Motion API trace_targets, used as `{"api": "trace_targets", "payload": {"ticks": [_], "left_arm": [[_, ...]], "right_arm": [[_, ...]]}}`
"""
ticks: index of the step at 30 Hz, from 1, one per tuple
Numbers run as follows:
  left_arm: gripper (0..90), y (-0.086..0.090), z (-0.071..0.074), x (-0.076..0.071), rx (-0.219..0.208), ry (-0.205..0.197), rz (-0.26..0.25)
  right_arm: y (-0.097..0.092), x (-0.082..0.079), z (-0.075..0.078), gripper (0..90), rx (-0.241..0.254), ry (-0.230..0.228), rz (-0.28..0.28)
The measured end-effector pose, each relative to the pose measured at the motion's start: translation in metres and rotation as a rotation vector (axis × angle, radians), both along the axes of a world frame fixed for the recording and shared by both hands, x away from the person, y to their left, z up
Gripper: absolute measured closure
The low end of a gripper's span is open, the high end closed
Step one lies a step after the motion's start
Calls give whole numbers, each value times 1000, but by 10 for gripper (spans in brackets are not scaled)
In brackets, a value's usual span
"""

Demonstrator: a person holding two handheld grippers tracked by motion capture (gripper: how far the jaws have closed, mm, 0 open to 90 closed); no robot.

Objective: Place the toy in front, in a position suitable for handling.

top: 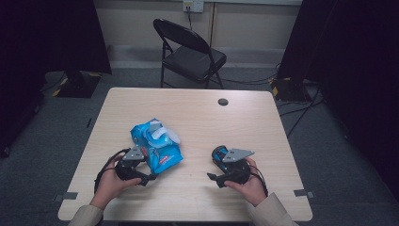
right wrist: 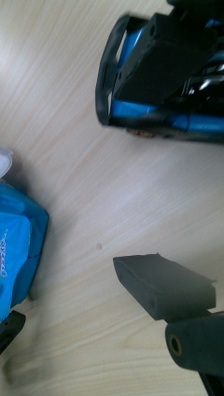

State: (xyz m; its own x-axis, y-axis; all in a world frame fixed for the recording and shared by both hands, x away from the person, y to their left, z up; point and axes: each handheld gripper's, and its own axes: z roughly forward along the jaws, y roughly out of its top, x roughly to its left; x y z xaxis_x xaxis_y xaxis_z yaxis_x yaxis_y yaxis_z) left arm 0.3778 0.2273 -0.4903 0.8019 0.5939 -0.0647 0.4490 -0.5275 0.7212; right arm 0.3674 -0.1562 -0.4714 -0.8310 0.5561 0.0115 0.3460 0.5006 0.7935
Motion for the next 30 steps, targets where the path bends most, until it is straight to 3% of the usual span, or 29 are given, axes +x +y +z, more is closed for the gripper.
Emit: {"api": "trace_targets", "payload": {"ticks": [9,16,30], "left_arm": [[138,-2,-1,19,-1,3,16],[135,-5,-2,35,-10,10,48],[125,-5,-8,53,-30,24,91]], "right_arm": [[-35,2,4,163,-11,-29,-94],[-54,2,-6,150,-26,-13,-144],[-55,6,-21,147,-55,15,-148]]}}
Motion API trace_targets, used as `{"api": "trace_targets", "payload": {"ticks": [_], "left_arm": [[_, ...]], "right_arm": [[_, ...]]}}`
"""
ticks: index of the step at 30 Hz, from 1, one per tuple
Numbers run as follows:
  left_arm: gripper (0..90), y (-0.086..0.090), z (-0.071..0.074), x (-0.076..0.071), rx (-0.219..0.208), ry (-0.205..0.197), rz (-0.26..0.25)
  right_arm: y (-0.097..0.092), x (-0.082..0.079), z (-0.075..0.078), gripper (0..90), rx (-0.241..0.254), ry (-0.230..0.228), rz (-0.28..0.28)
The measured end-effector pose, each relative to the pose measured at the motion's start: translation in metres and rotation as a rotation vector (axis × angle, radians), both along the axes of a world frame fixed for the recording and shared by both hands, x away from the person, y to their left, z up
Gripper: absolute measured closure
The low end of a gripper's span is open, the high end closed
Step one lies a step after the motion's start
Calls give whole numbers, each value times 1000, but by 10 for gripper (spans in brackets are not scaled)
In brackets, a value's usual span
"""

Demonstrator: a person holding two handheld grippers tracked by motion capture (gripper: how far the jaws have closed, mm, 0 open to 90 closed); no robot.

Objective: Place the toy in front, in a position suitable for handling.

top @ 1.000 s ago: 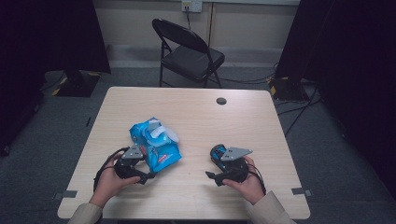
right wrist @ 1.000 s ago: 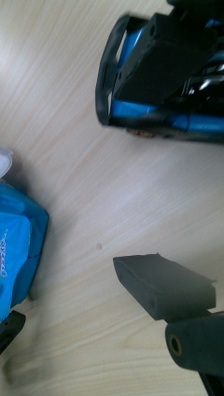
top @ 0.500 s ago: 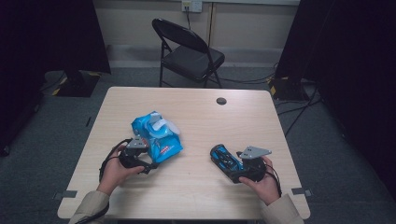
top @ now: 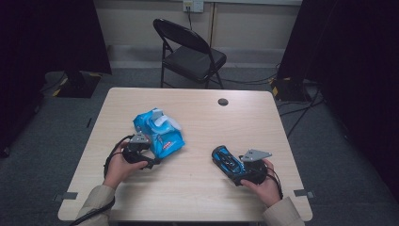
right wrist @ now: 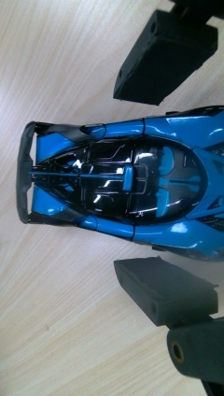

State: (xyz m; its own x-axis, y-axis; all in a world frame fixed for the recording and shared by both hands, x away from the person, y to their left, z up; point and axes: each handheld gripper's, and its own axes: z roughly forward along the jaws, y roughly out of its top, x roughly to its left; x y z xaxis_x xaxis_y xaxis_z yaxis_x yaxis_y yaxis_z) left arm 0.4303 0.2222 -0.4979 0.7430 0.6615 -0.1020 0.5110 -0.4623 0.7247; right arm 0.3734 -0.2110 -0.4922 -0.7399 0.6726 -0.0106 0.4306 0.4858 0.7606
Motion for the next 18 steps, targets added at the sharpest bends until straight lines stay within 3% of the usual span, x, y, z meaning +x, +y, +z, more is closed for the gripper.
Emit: {"api": "trace_targets", "payload": {"ticks": [5,10,18], "left_arm": [[126,1,-1,4,13,2,4],[143,0,0,0,-12,12,5],[165,2,-1,-8,-7,14,5]], "right_arm": [[0,2,-7,148,-13,13,3],[3,1,-14,145,-41,17,16],[1,2,-16,143,-29,15,13]]}}
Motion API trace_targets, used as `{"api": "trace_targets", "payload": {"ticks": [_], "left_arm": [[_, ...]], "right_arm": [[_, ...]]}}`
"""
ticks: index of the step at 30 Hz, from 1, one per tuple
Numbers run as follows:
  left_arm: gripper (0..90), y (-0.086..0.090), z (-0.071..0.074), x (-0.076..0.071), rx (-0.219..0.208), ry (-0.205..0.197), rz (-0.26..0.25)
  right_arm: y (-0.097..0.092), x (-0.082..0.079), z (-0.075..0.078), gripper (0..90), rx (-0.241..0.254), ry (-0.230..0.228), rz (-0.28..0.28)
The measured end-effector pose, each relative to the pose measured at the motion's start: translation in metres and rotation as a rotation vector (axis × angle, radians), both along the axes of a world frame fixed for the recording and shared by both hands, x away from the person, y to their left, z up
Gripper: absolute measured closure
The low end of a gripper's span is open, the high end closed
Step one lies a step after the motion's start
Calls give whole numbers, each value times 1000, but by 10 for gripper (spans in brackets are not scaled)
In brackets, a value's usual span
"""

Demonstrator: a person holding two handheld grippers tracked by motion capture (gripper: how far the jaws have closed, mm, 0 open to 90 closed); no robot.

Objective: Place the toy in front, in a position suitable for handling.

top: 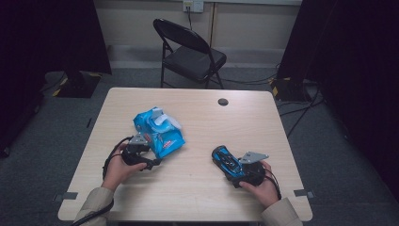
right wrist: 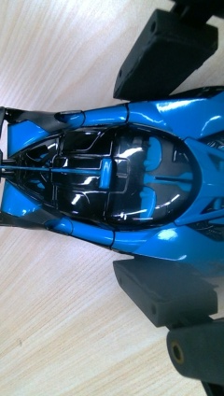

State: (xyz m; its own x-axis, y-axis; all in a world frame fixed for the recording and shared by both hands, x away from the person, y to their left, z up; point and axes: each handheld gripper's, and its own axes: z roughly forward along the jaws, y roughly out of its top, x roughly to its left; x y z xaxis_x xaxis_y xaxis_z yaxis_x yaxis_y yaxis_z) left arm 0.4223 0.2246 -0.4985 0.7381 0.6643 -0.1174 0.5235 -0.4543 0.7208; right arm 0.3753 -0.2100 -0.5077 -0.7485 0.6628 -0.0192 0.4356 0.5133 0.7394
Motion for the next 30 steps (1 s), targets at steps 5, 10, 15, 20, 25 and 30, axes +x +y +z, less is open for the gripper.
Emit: {"api": "trace_targets", "payload": {"ticks": [5,10,15,20,25,30], "left_arm": [[164,4,1,-6,14,0,-5],[164,7,8,-10,-4,13,11],[168,7,16,-10,7,12,0],[169,7,25,-9,9,13,1],[169,5,30,-7,7,13,-4],[169,4,35,-2,12,19,-7]], "right_arm": [[-1,2,0,139,8,24,-2],[-1,2,0,139,8,24,-2],[-1,2,-1,139,8,24,-2],[-1,2,-1,138,9,24,-1],[-1,2,-1,138,8,24,-2],[-1,2,-1,138,8,25,-2]]}}
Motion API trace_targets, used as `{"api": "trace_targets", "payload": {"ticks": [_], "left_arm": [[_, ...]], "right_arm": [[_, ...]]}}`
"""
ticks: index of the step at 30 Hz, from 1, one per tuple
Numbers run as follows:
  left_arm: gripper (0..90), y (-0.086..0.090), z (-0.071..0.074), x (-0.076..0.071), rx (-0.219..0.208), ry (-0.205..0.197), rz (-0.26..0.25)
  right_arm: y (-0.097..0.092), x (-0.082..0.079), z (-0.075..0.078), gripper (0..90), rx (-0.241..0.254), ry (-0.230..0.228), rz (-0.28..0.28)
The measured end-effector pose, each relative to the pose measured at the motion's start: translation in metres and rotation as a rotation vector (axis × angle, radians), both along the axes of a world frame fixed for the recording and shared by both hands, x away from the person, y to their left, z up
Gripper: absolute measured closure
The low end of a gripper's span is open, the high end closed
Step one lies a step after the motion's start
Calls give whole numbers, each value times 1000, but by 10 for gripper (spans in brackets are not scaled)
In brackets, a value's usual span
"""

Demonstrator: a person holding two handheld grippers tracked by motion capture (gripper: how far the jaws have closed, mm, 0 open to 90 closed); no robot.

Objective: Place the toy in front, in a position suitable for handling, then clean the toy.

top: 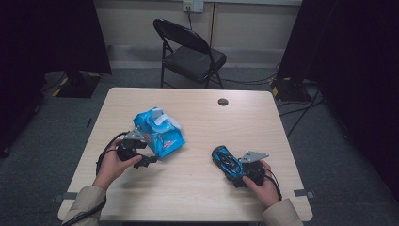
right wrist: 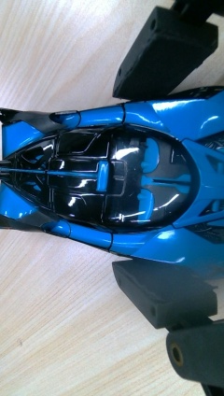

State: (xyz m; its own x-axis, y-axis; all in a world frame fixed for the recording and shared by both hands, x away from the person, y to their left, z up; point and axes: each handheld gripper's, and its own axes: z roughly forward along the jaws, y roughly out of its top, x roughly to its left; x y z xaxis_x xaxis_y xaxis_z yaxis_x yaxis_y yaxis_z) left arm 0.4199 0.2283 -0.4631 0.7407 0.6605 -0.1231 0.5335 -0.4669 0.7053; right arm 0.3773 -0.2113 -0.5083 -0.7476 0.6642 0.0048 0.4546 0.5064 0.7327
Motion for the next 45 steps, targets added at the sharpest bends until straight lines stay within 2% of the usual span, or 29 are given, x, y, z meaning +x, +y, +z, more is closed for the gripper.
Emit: {"api": "trace_targets", "payload": {"ticks": [7,11,20,21,28,31,34,37,43,45], "left_arm": [[171,-2,9,3,1,-6,-1],[170,-2,17,7,-23,-7,3],[169,-2,29,15,-29,-20,-14],[169,-4,30,17,-34,-9,-10],[169,-5,35,23,-18,-6,-4],[169,-6,38,25,-26,-7,-4],[168,-7,42,28,-8,-16,-2],[168,-7,44,30,-22,-14,8],[168,-6,50,35,-10,-17,-2],[169,-6,52,38,-7,-22,15]], "right_arm": [[0,0,0,138,0,0,0],[0,0,0,138,0,0,0],[0,0,0,138,0,0,0],[0,0,0,138,0,0,0],[0,0,0,138,0,0,0],[0,0,0,138,0,0,0],[0,0,0,138,0,0,0],[0,0,0,138,0,0,0],[0,0,0,138,0,0,0],[0,0,0,138,0,0,0]]}}
